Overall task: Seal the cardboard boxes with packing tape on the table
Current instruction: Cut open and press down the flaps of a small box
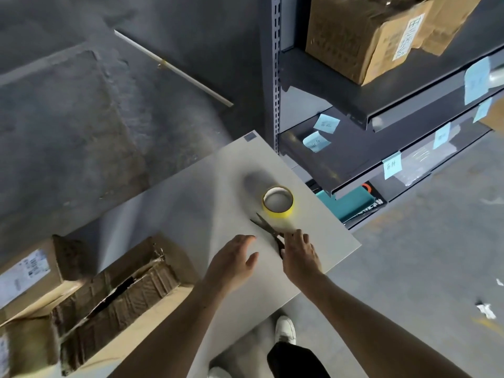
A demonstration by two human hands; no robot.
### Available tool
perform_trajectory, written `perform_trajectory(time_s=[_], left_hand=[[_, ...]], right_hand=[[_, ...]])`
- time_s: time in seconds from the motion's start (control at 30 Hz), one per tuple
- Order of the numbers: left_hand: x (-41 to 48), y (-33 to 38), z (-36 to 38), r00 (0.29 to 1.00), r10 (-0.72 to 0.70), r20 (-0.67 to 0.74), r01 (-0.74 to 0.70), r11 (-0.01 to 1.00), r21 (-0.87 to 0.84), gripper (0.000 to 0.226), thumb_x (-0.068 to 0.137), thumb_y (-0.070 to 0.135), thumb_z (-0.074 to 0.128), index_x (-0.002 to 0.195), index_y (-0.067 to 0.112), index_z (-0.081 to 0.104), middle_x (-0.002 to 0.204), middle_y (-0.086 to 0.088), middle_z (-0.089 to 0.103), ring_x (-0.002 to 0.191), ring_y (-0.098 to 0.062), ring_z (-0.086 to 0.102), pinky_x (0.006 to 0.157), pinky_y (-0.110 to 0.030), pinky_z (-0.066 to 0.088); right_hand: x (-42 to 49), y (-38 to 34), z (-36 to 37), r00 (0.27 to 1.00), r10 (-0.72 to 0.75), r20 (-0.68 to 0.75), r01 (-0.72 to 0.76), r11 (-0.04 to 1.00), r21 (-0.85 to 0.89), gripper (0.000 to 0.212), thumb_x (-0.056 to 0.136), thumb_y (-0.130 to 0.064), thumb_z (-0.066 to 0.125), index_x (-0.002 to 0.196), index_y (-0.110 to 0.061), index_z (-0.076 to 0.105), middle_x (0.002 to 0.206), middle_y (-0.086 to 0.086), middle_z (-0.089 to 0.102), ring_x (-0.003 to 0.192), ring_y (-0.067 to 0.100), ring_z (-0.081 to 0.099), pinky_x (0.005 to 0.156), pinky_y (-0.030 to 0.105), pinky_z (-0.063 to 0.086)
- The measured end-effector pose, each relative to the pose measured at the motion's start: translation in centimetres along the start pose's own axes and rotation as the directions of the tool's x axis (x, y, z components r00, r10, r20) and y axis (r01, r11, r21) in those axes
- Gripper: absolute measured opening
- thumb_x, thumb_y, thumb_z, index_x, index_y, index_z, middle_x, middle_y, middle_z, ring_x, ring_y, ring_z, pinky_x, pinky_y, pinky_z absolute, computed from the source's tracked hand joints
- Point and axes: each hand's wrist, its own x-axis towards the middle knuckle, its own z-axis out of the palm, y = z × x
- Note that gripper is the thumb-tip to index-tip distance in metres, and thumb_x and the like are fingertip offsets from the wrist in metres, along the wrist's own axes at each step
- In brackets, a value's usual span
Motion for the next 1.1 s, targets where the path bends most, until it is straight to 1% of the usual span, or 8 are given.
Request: perform_trajectory(time_s=[0.13, 0.43, 0.57, 0.7, 0.8, 0.9, 1.0, 1.1], left_hand=[[-0.5, -0.3, 0.0, 0.999, -0.033, 0.013, 0.033, 0.999, 0.009, 0.049, 0.1, 0.035, 0.047, 0.146, 0.018, 0.042, 0.147, 0.001, 0.047, 0.131, -0.016, 0.048, 0.104, -0.026, 0.037], [-2.3, -1.0, -2.0, 0.997, -0.037, -0.062, 0.035, 0.999, -0.028, 0.05, 0.099, 0.036, 0.05, 0.145, 0.019, 0.043, 0.144, 0.0, 0.05, 0.129, -0.02, 0.05, 0.105, -0.033, 0.043], [-3.8, -1.4, -2.8, 0.994, -0.046, -0.098, 0.042, 0.998, -0.042, 0.049, 0.099, 0.035, 0.05, 0.145, 0.019, 0.043, 0.144, -0.001, 0.05, 0.13, -0.019, 0.049, 0.106, -0.03, 0.039], [-5.4, -1.9, -3.4, 0.988, -0.034, -0.147, 0.022, 0.996, -0.084, 0.048, 0.1, 0.034, 0.051, 0.145, 0.019, 0.043, 0.144, 0.0, 0.05, 0.132, -0.017, 0.048, 0.108, -0.028, 0.036], [-6.5, -1.8, -4.5, 0.97, 0.027, -0.243, -0.059, 0.99, -0.128, 0.044, 0.099, 0.031, 0.052, 0.141, 0.018, 0.05, 0.139, 0.0, 0.055, 0.127, -0.015, 0.052, 0.107, -0.025, 0.038], [-7.7, -1.4, -6.1, 0.937, 0.09, -0.339, -0.143, 0.981, -0.133, 0.041, 0.098, 0.03, 0.054, 0.137, 0.016, 0.054, 0.133, 0.002, 0.059, 0.122, -0.01, 0.054, 0.104, -0.017, 0.037], [-8.7, -2.0, -8.0, 0.911, 0.083, -0.404, -0.15, 0.979, -0.136, 0.04, 0.096, 0.026, 0.057, 0.133, 0.011, 0.057, 0.13, -0.004, 0.062, 0.118, -0.013, 0.057, 0.1, -0.009, 0.033], [-10.6, -3.7, -9.6, 0.906, 0.03, -0.423, -0.104, 0.983, -0.154, 0.039, 0.097, 0.025, 0.058, 0.134, 0.013, 0.057, 0.128, -0.005, 0.062, 0.108, -0.018, 0.062, 0.096, -0.02, 0.042]], right_hand=[[0.6, 0.0, -0.1, 1.0, -0.001, 0.0, 0.001, 0.999, -0.035, 0.037, 0.1, -0.015, 0.051, 0.135, -0.009, 0.041, 0.131, 0.014, 0.042, 0.112, 0.025, 0.047, 0.096, 0.032, 0.046], [0.0, -1.0, -0.2, 0.999, -0.029, 0.035, 0.031, 0.997, -0.071, 0.035, 0.1, -0.013, 0.047, 0.134, -0.01, 0.042, 0.132, 0.011, 0.045, 0.116, 0.023, 0.051, 0.1, 0.032, 0.045], [-0.3, -1.8, -0.8, 0.998, -0.018, 0.052, 0.022, 0.997, -0.073, 0.035, 0.098, -0.009, 0.046, 0.133, -0.011, 0.041, 0.128, 0.01, 0.048, 0.113, 0.024, 0.057, 0.098, 0.033, 0.045], [-1.1, -2.9, -0.9, 0.996, 0.013, 0.085, -0.014, 1.0, 0.015, 0.035, 0.096, -0.007, 0.05, 0.13, -0.012, 0.041, 0.125, 0.013, 0.046, 0.11, 0.031, 0.059, 0.096, 0.04, 0.048], [-1.5, -4.4, -1.1, 0.998, 0.006, 0.055, -0.014, 0.99, 0.137, 0.029, 0.094, -0.008, 0.055, 0.122, -0.011, 0.046, 0.116, 0.015, 0.049, 0.103, 0.038, 0.061, 0.09, 0.046, 0.051], [-1.9, -6.4, -1.3, 0.999, -0.032, 0.01, 0.029, 0.976, 0.215, 0.023, 0.096, -0.011, 0.057, 0.118, -0.009, 0.049, 0.108, 0.016, 0.05, 0.096, 0.041, 0.061, 0.083, 0.048, 0.051], [-2.2, -8.2, -1.6, 0.995, -0.092, -0.045, 0.1, 0.957, 0.271, 0.021, 0.095, -0.009, 0.056, 0.116, -0.007, 0.051, 0.105, 0.018, 0.052, 0.094, 0.043, 0.058, 0.078, 0.046, 0.047], [-2.9, -10.5, -2.0, 0.978, -0.182, -0.1, 0.204, 0.931, 0.303, 0.017, 0.096, -0.009, 0.055, 0.112, -0.005, 0.051, 0.096, 0.021, 0.062, 0.092, 0.046, 0.059, 0.066, 0.04, 0.039]])
